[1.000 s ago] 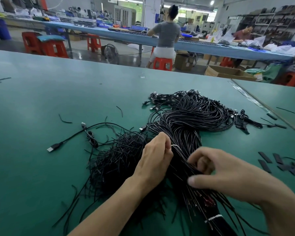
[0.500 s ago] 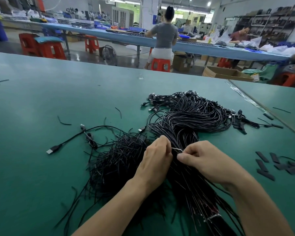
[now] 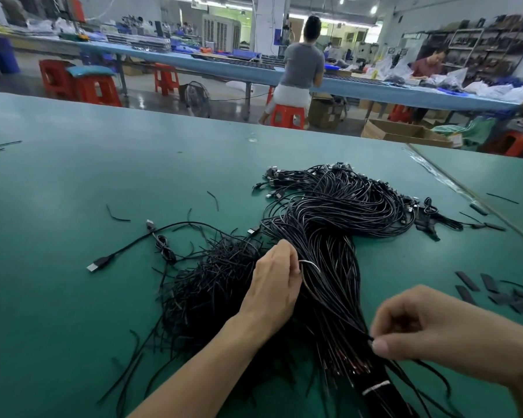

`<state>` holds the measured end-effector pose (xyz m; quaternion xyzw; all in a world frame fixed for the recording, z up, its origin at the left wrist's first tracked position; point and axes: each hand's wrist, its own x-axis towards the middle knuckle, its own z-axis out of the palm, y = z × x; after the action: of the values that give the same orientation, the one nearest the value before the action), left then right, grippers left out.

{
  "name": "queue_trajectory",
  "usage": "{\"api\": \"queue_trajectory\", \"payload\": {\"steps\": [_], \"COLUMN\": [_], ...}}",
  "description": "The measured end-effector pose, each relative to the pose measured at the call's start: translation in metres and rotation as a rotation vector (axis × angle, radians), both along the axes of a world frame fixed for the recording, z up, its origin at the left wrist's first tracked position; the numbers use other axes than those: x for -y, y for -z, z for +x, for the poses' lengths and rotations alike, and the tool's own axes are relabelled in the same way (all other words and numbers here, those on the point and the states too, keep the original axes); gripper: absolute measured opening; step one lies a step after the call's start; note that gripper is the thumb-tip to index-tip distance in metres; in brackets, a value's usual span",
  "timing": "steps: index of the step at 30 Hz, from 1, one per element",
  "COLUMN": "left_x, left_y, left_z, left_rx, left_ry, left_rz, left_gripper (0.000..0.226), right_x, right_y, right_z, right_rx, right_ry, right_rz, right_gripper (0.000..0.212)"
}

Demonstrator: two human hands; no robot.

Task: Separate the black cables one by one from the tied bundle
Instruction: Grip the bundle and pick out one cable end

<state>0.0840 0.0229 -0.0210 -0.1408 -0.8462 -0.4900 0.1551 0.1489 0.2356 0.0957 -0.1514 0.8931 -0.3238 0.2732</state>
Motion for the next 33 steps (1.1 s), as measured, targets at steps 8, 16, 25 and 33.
{"api": "queue_trajectory", "payload": {"steps": [8, 16, 25, 33], "left_x": [-0.001, -0.004, -0.001, -0.002], "left_y": [0.001, -0.002, -0.004, 0.001], "left_z": [0.000, 0.002, 0.000, -0.002], "left_rx": [-0.060, 0.002, 0.040, 0.054], "left_ry": [-0.002, -0.026, -0.068, -0.079], "left_rz": [0.005, 0.000, 0.031, 0.007], "left_gripper": [0.019, 0.027, 0.023, 0.029], "right_x": [0.076, 0.075, 0.020, 0.015], "right_y": [0.026, 0.035, -0.012, -0.015], "right_z": [-0.038, -0.047, 0.005, 0.004], "right_rx": [-0.408, -0.353, 0.040, 0.024], "right_ry": [0.380, 0.431, -0.106, -0.116], "right_rz": [0.250, 0.103, -0.505, -0.165], "right_gripper": [0.014, 0.024, 0.027, 0.026]}}
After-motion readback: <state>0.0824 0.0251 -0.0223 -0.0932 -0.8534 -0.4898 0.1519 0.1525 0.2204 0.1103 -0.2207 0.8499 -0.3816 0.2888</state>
